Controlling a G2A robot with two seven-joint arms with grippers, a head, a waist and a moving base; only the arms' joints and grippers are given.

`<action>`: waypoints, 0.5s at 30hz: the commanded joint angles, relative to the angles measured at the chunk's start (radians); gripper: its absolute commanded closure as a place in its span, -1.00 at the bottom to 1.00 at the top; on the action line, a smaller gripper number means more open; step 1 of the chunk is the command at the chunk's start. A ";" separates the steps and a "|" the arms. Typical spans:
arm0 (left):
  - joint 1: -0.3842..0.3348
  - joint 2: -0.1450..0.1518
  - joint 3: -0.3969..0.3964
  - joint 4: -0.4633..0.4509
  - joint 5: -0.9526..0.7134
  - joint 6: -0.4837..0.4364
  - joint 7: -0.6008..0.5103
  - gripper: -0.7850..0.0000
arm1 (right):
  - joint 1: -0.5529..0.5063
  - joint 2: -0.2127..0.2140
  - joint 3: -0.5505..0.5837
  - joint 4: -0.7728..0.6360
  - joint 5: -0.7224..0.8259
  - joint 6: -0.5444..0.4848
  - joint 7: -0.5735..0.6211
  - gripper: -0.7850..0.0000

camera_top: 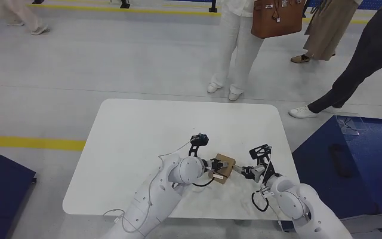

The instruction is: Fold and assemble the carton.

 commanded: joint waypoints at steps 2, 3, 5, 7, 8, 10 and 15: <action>0.000 0.001 -0.003 0.000 0.001 0.000 -0.007 -1.00 | 0.010 -0.004 -0.013 0.009 -0.016 0.010 -0.001 -1.00; 0.000 0.001 -0.003 0.000 0.002 -0.001 -0.008 -1.00 | 0.013 -0.006 -0.016 0.013 -0.017 0.012 -0.001 -1.00; 0.000 0.001 -0.004 0.000 0.003 -0.001 -0.011 -1.00 | 0.019 -0.009 -0.023 0.019 -0.019 0.014 -0.001 -1.00; 0.000 0.001 -0.005 0.000 0.002 -0.003 -0.012 -1.00 | 0.024 -0.012 -0.025 0.019 -0.013 0.013 0.003 -1.00; -0.001 0.001 -0.007 -0.001 0.002 -0.004 -0.014 -1.00 | 0.026 -0.012 -0.023 0.017 -0.009 0.012 0.004 -1.00; -0.002 0.002 -0.011 -0.007 0.004 -0.004 -0.016 -1.00 | 0.022 -0.012 -0.008 0.010 0.023 -0.007 0.011 -1.00; -0.001 0.007 -0.029 -0.018 0.012 0.001 -0.017 -1.00 | -0.005 -0.006 0.042 -0.011 0.029 -0.036 0.035 -1.00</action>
